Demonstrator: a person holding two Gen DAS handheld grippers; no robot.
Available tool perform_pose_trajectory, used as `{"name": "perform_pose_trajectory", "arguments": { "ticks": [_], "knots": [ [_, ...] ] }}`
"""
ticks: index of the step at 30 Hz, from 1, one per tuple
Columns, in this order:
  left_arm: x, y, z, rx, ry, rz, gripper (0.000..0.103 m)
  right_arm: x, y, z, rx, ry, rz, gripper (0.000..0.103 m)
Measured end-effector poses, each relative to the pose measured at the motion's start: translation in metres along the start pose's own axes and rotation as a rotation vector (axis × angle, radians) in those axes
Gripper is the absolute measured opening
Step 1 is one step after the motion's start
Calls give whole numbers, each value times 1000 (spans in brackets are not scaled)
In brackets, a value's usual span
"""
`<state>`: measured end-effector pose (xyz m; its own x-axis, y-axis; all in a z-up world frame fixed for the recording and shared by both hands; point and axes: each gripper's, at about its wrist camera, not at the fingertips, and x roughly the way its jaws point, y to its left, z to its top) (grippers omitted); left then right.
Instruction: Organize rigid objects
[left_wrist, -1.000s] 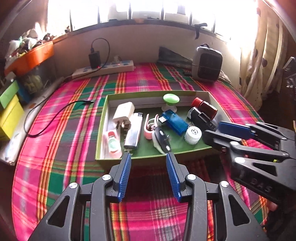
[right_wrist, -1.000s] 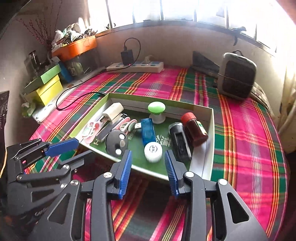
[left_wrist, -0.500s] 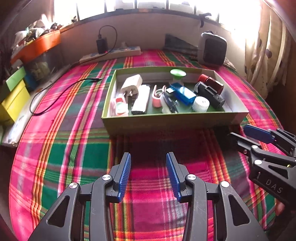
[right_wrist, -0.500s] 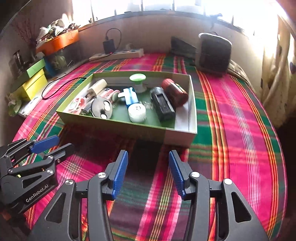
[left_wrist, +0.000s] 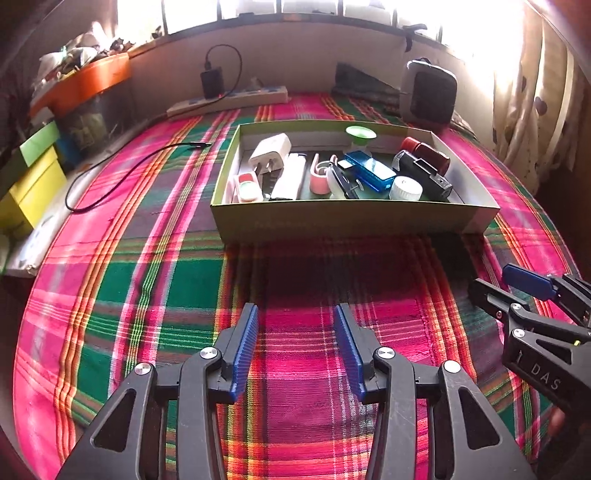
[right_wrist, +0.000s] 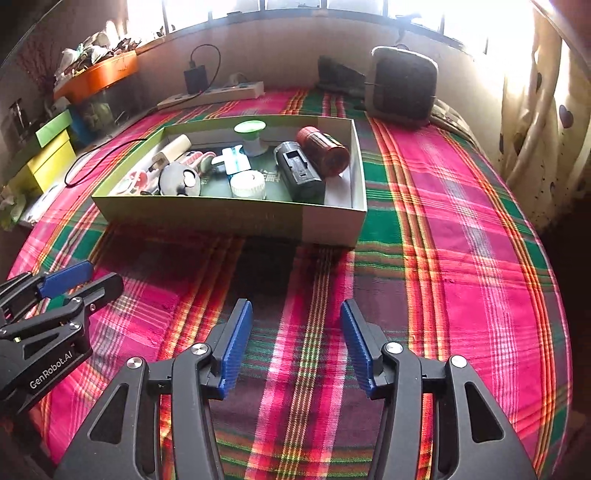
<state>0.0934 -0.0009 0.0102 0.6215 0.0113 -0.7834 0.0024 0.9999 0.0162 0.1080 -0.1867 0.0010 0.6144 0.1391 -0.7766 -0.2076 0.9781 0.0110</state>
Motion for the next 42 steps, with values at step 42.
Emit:
{"name": "perform_pose_trajectory", "arguments": {
  "ticks": [42],
  "knots": [
    [-1,-1,-2,-16,-18,17,45,0,-3,-2,22,0,-25,65]
  ]
}}
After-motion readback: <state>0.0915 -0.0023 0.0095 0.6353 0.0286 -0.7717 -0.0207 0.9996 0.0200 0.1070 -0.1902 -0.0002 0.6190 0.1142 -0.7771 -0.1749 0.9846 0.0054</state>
